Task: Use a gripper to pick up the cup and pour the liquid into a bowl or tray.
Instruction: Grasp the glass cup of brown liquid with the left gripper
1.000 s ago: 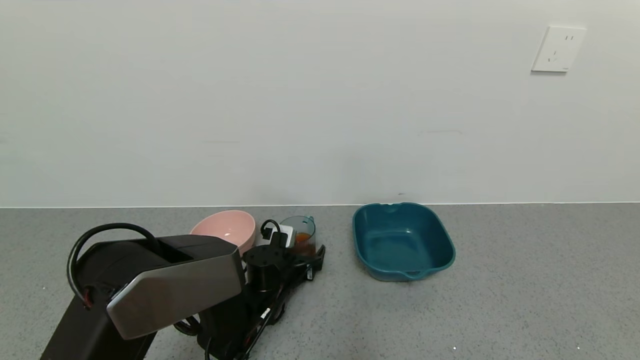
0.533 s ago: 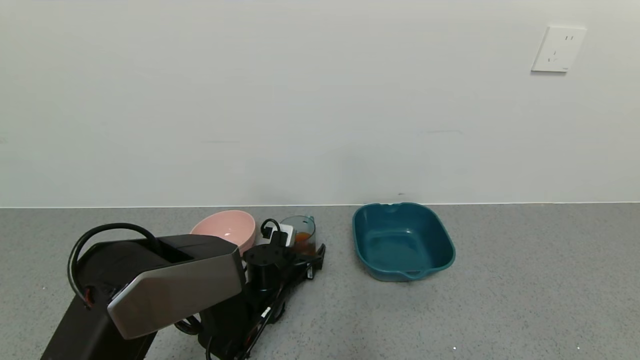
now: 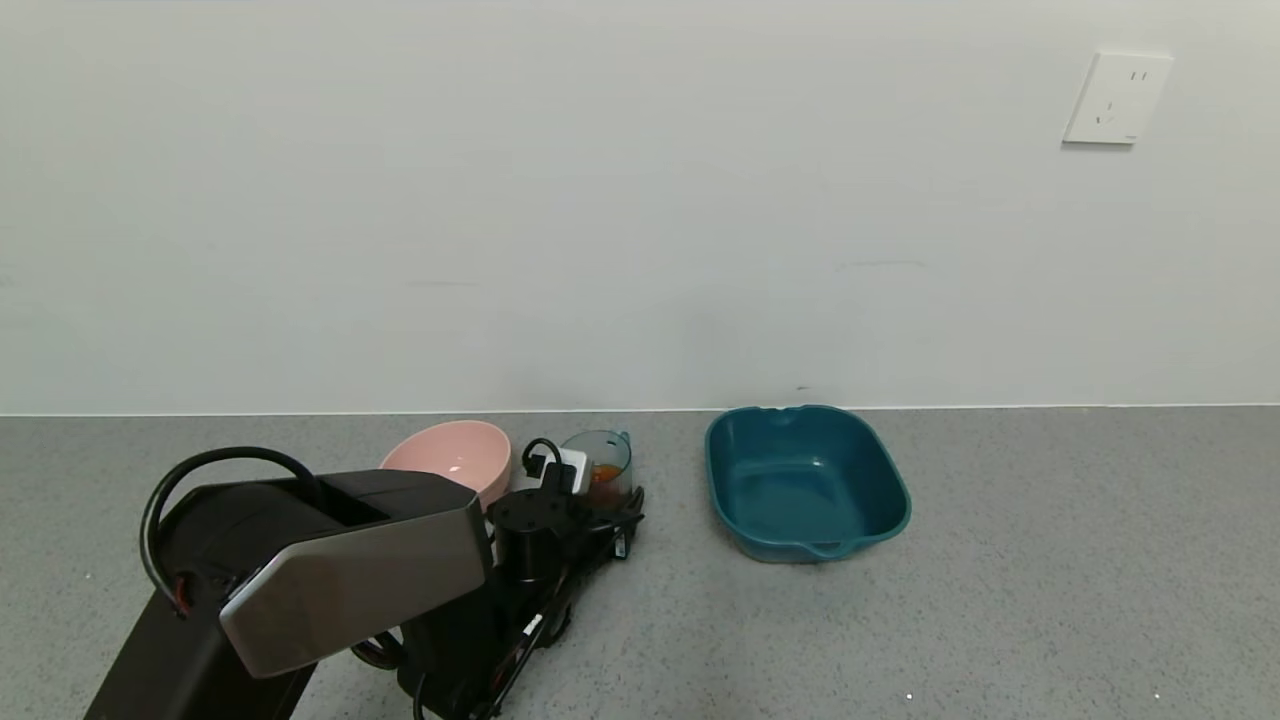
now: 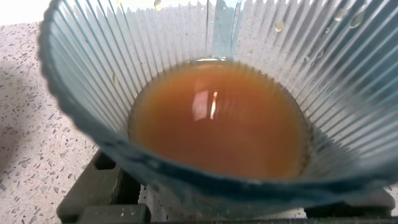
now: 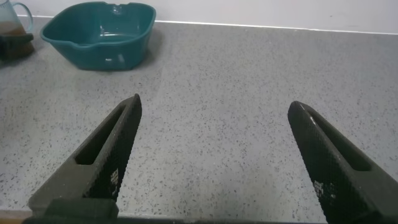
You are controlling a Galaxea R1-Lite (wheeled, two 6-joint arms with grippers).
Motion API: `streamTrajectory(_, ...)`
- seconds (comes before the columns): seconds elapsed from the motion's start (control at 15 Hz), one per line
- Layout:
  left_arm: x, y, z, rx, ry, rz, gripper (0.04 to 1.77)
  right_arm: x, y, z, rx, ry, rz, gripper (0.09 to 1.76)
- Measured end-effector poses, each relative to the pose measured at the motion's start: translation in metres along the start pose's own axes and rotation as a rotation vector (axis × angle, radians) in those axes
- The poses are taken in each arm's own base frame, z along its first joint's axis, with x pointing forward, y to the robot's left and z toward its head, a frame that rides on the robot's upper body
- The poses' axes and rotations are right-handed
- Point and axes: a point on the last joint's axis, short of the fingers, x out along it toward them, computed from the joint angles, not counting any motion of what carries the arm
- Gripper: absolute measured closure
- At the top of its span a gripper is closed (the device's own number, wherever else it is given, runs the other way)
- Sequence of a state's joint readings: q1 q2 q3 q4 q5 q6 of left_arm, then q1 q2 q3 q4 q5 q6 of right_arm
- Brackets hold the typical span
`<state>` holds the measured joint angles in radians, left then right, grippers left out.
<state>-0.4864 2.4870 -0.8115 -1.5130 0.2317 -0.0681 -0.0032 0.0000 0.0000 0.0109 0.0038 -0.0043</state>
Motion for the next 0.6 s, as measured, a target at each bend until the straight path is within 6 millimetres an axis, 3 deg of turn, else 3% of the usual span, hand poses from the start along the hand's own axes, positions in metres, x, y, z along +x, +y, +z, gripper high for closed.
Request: streamTrajectory(0.6,-0.0004,0.0,0.0005,0.0,0.001,0.0,0.47,0.0,0.0,0.0,0.0,0.0,0.0,0.14)
